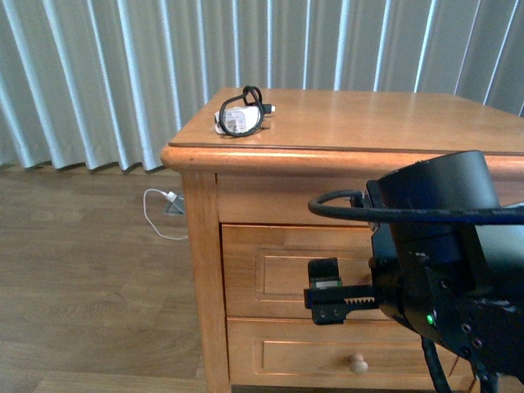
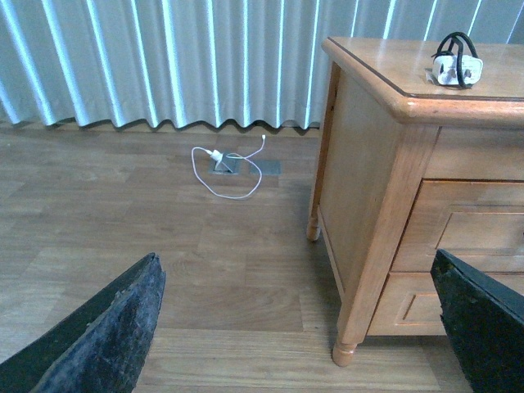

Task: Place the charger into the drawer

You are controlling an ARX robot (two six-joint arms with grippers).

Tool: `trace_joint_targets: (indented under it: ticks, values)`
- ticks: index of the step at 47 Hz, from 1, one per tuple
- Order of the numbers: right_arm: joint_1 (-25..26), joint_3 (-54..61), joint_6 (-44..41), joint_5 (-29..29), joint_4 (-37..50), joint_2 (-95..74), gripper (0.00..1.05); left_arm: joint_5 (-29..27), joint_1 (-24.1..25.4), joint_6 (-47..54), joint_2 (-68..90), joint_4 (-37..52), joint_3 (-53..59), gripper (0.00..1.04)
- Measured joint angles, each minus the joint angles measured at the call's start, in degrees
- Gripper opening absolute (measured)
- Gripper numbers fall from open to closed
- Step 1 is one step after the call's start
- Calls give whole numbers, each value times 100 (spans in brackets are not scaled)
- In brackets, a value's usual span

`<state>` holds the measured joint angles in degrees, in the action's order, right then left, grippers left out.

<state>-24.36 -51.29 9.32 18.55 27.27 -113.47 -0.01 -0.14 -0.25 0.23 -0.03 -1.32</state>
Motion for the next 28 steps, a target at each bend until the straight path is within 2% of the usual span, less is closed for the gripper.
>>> trace_joint_targets:
  ticks: [28]
  values:
    - [184,-483,9,114,179,-734,96,0,0,0,0,0,0,99]
